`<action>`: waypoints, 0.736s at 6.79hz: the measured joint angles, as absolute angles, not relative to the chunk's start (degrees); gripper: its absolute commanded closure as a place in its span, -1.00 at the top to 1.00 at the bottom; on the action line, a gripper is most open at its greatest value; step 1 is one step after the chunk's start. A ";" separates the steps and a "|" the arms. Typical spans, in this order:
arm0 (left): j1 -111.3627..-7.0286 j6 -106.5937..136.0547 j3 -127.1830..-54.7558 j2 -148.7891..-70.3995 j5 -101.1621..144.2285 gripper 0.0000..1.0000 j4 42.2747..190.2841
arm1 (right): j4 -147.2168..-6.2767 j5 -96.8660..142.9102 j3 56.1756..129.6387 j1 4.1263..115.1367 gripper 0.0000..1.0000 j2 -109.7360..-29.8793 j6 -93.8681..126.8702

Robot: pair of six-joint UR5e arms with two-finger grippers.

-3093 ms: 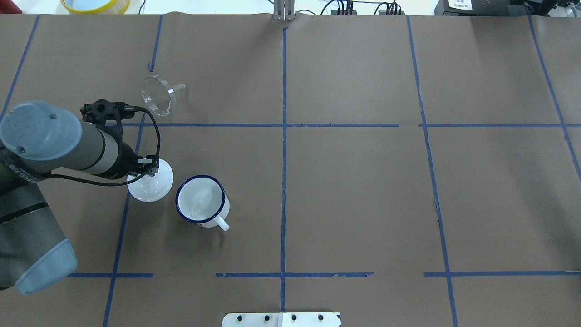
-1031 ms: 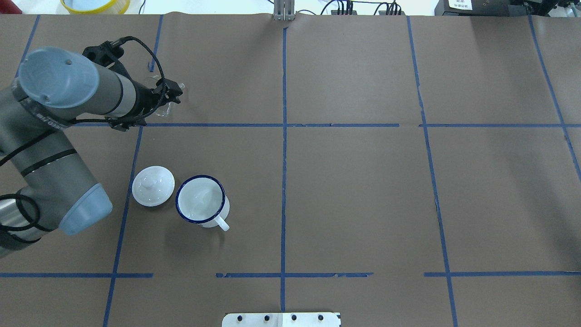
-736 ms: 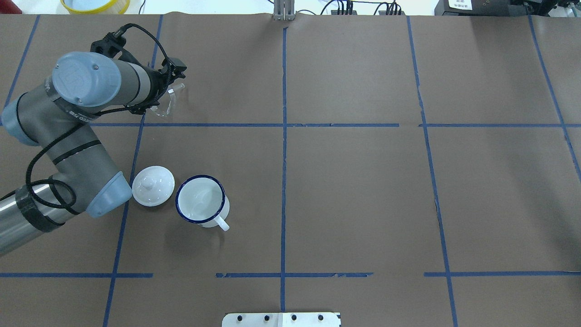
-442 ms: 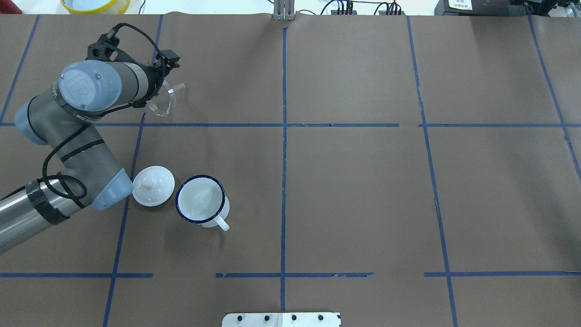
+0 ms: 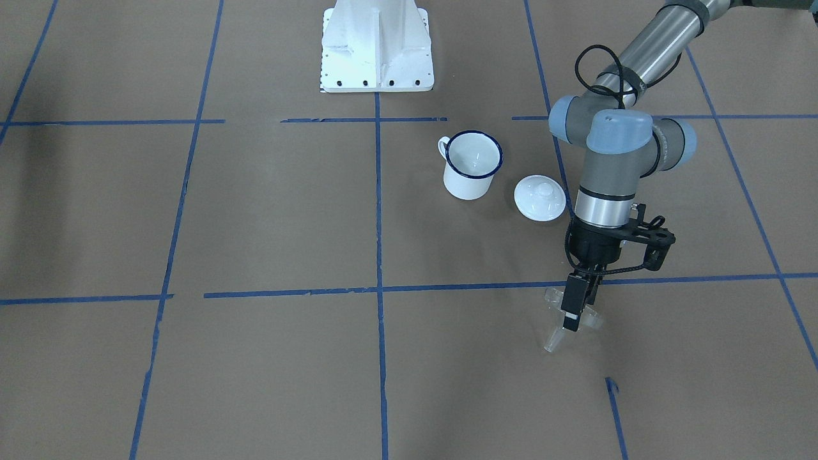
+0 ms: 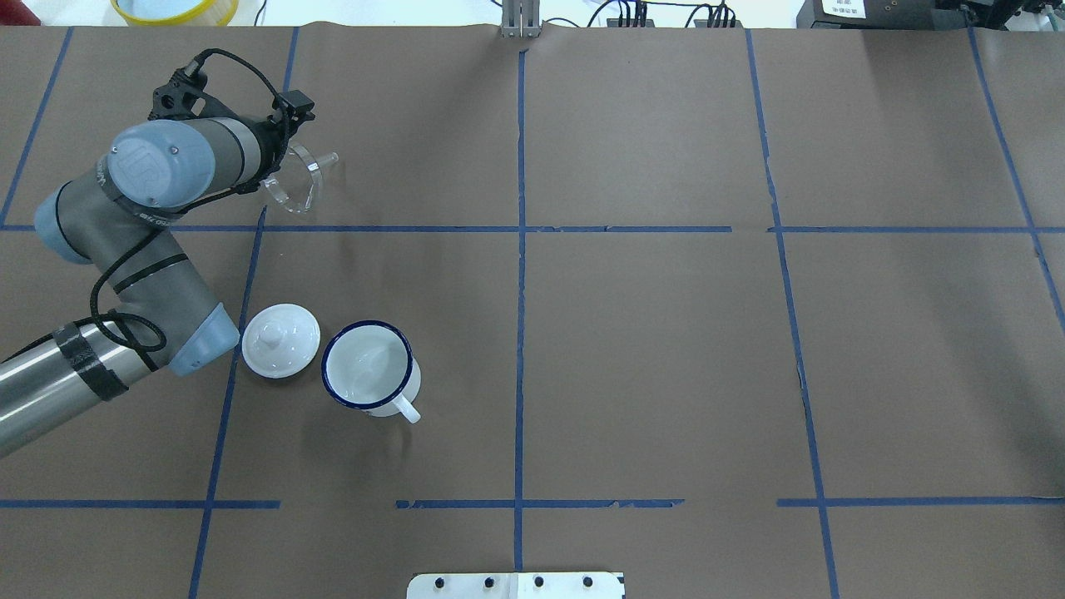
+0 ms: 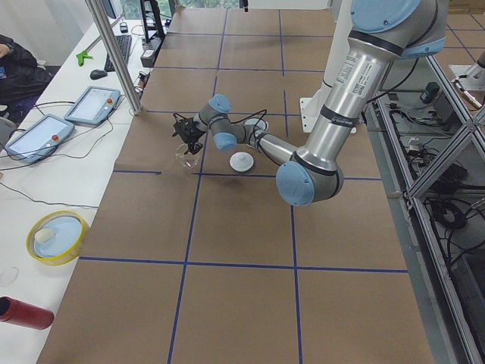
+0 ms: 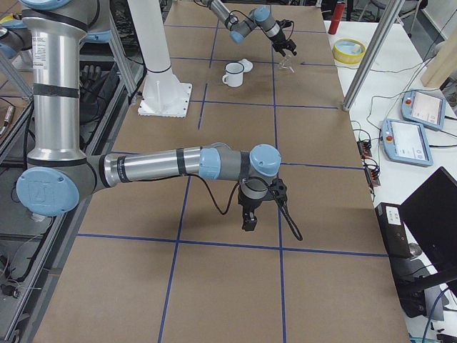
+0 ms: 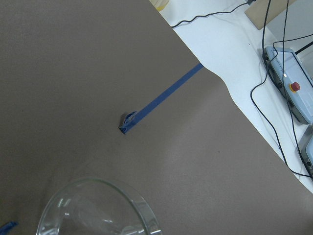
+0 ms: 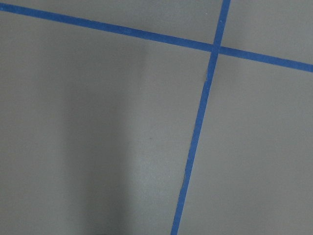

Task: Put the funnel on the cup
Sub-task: 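Reach the left gripper to the clear glass funnel and grasp it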

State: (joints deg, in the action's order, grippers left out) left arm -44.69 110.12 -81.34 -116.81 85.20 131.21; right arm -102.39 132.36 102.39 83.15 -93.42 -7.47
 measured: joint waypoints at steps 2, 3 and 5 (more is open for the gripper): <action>-44.73 109.99 -80.51 -117.20 85.25 -0.71 131.86 | -102.41 132.36 102.39 83.15 1.00 -93.43 -7.47; -44.73 109.96 -80.46 -117.33 85.33 -1.00 131.96 | -102.43 132.36 102.39 83.15 1.00 -93.43 -7.47; -44.78 109.86 -80.71 -117.50 85.81 -1.00 132.59 | -102.40 132.36 102.39 83.14 1.00 -93.43 -7.47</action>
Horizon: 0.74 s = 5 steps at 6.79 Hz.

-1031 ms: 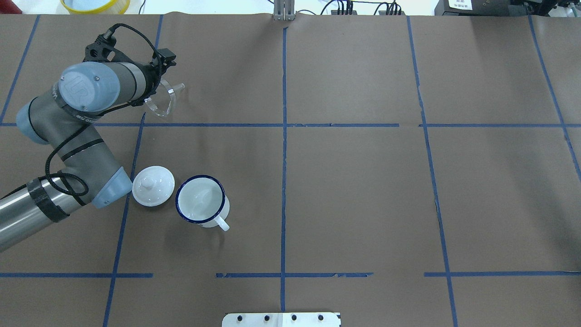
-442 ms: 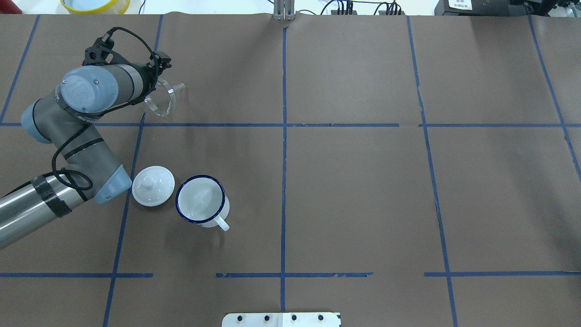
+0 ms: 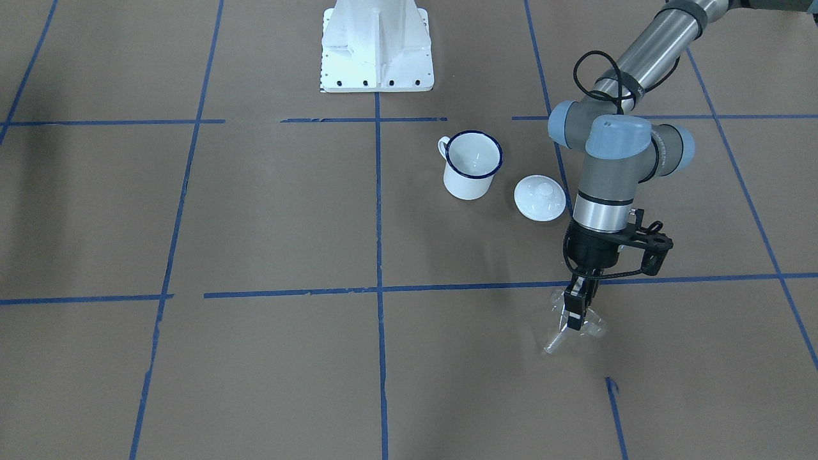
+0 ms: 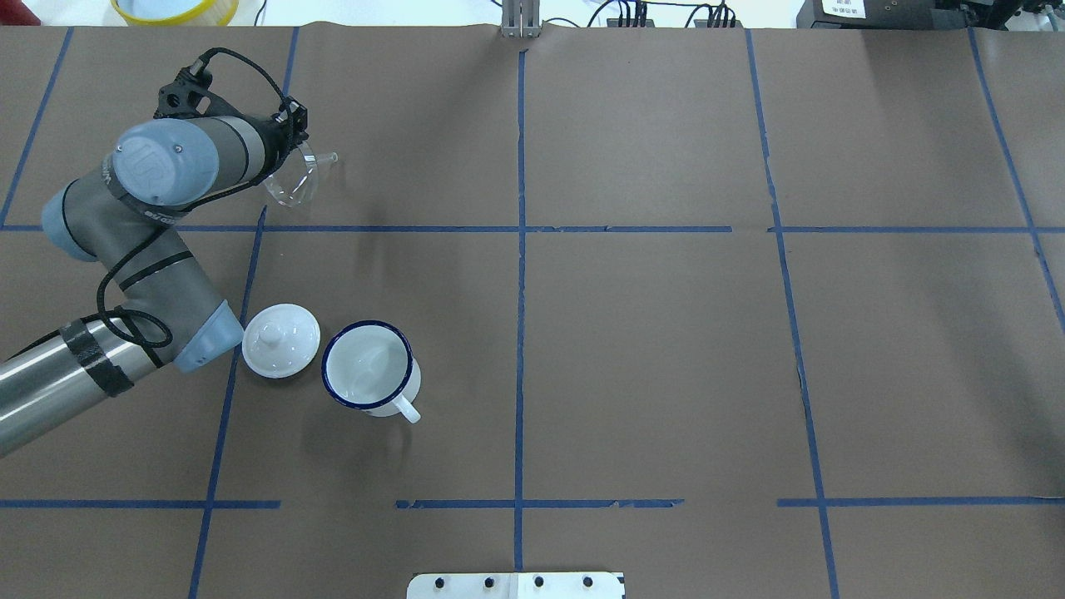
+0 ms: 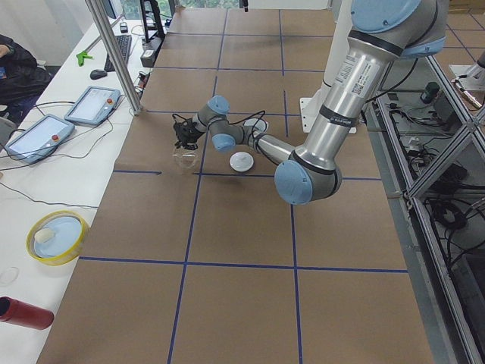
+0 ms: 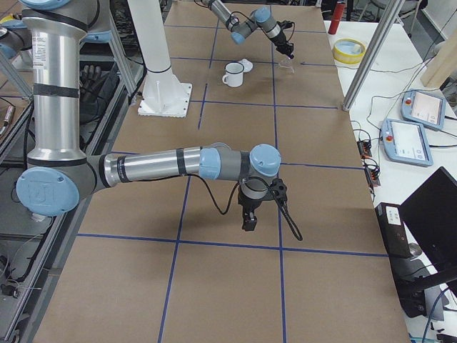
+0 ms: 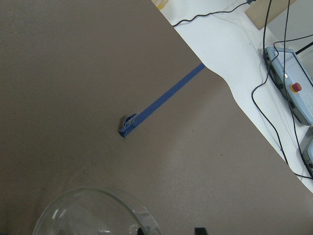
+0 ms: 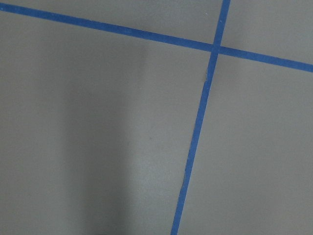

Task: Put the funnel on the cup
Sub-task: 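Reach the left gripper to the clear glass funnel and grasp it, then lift the glass funnel with the left gripper and carry it toward the mug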

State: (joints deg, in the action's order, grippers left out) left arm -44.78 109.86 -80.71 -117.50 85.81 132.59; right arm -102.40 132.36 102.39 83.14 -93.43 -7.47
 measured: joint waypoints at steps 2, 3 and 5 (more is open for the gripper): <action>-48.93 109.38 -84.33 -117.20 93.68 -1.00 133.80 | -102.39 132.36 102.39 83.15 1.00 -93.43 -7.47; -52.84 108.67 -87.80 -116.52 100.59 -1.00 133.05 | -102.39 132.37 102.39 83.15 1.00 -93.43 -7.47; -58.46 105.60 -98.92 -114.38 111.42 -1.00 123.47 | -102.39 132.36 102.39 83.14 1.00 -93.43 -7.45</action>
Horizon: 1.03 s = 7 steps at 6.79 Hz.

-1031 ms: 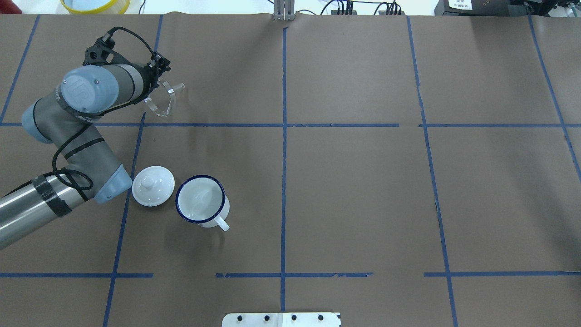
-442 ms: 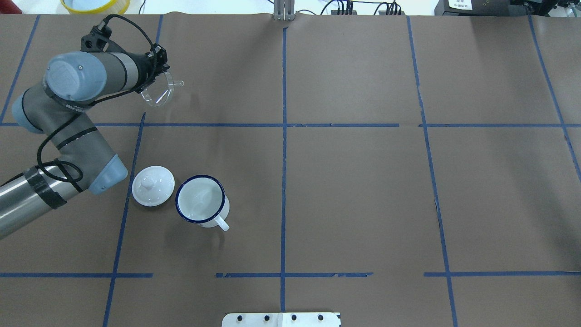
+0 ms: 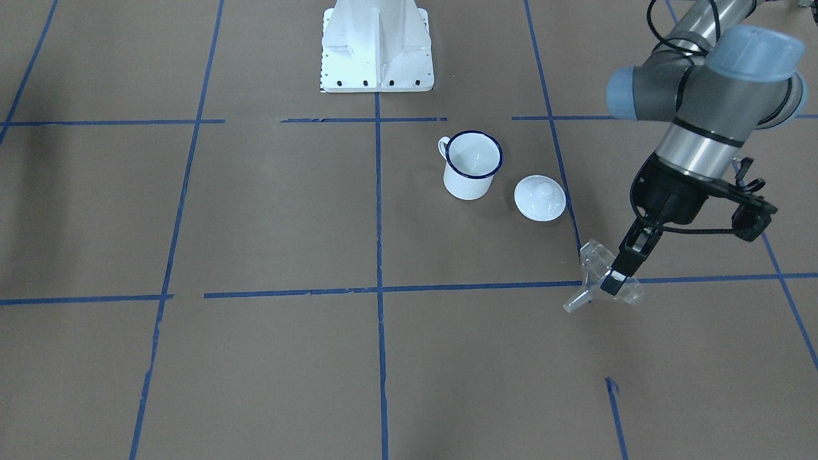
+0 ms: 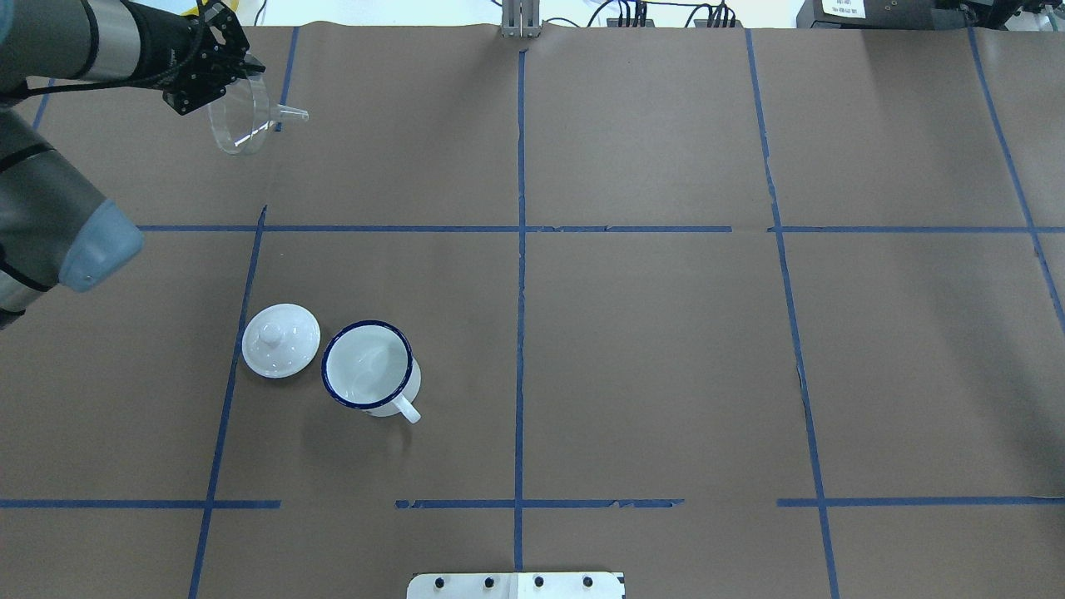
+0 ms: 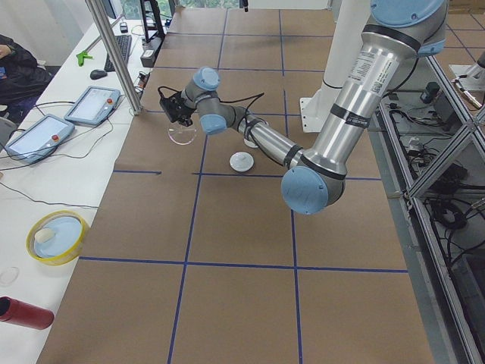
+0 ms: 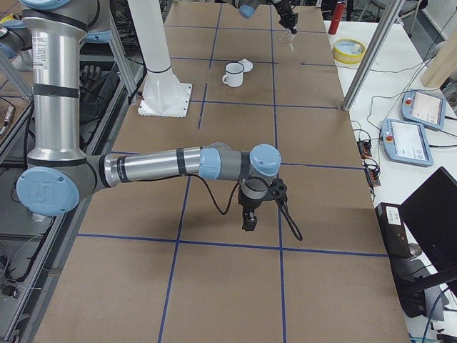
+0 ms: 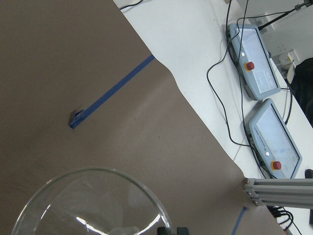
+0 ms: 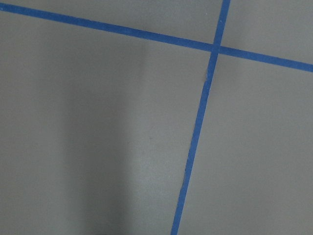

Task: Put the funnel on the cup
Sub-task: 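Lift the glass funnel with the left gripper and carry it toward the mug, then lower the glass funnel into the mug opening with the left gripper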

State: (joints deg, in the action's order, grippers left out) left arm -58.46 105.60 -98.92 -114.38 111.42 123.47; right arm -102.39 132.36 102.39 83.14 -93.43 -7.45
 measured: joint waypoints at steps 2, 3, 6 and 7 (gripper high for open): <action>-59.76 99.50 -111.24 -114.93 114.70 -1.00 104.06 | -102.39 132.36 102.39 83.15 1.00 -93.43 -7.45; -58.40 97.85 -116.39 -115.50 115.31 -1.00 95.84 | -102.39 132.36 102.39 83.15 1.00 -93.43 -7.46; -46.14 93.60 -122.68 -122.47 115.54 -1.00 75.16 | -102.39 132.36 102.39 83.15 1.00 -93.43 -7.47; -42.09 91.27 -122.78 -123.57 113.64 -1.00 71.25 | -102.39 132.37 102.39 83.14 1.00 -93.43 -7.47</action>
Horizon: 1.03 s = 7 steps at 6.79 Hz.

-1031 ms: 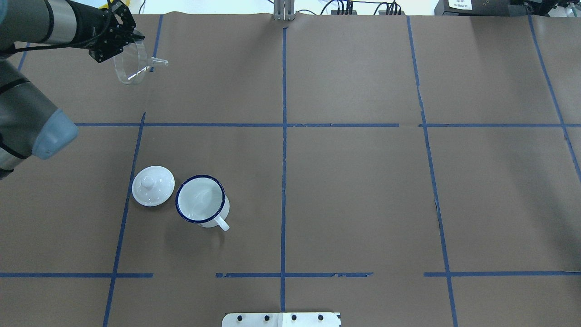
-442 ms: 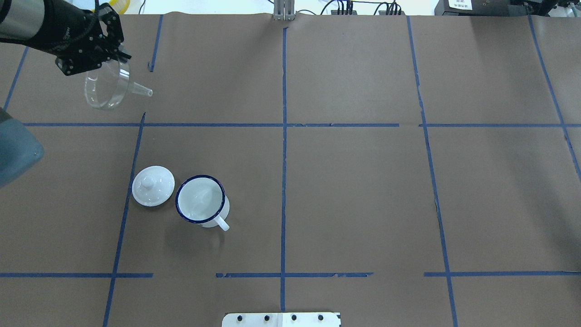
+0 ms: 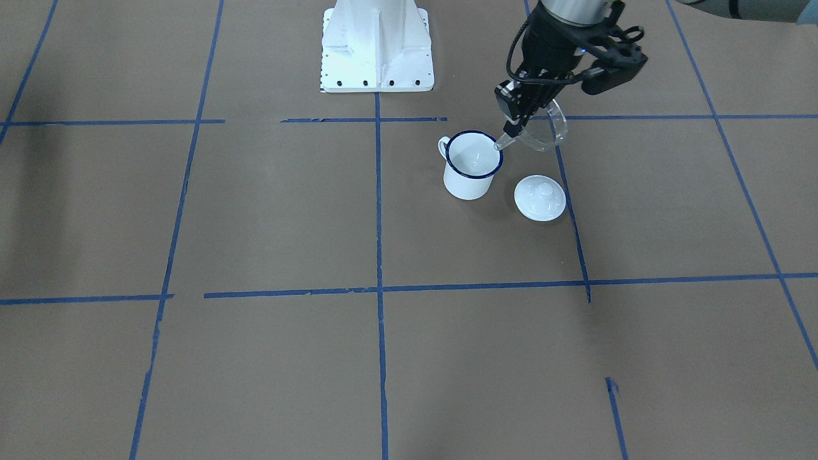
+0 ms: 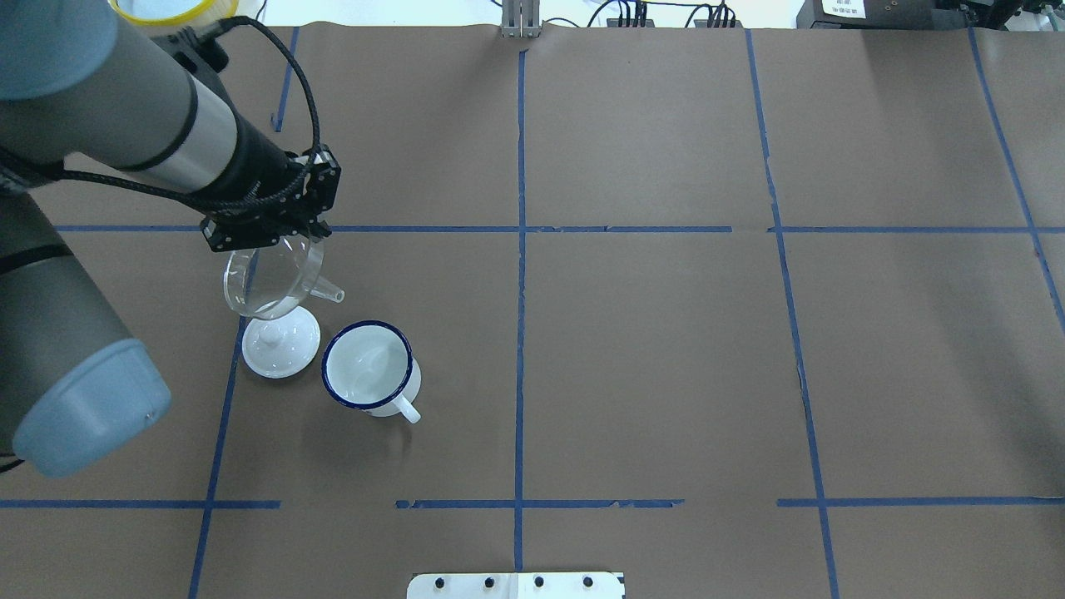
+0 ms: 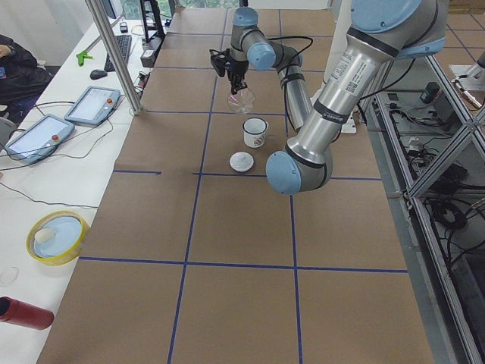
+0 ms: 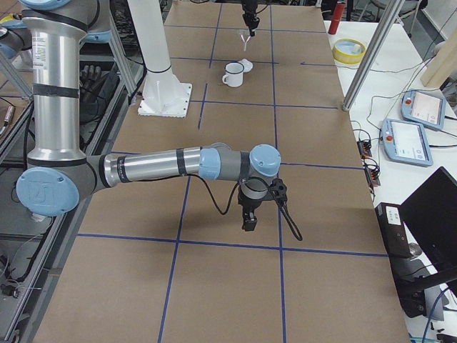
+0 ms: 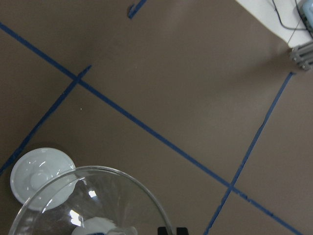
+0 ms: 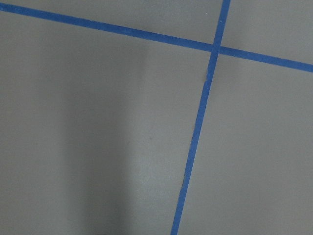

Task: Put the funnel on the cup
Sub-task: 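Lower the glass funnel into the mug opening with the left gripper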

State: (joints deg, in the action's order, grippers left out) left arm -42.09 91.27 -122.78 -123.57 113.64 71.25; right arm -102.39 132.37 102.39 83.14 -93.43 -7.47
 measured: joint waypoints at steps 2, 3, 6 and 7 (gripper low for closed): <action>-36.22 86.08 -120.46 -127.13 106.88 -1.00 63.14 | -102.39 132.36 102.39 83.15 1.00 -93.43 -7.47; -34.30 85.22 -118.42 -128.52 104.67 -1.00 61.59 | -102.39 132.36 102.39 83.14 1.00 -93.41 -7.47; -31.57 84.84 -115.13 -130.11 101.52 -1.00 61.24 | -102.39 132.37 102.39 83.14 1.00 -93.42 -7.47; -30.34 84.94 -113.74 -130.35 100.71 -1.00 62.10 | -102.39 132.36 102.39 83.15 1.00 -93.43 -7.47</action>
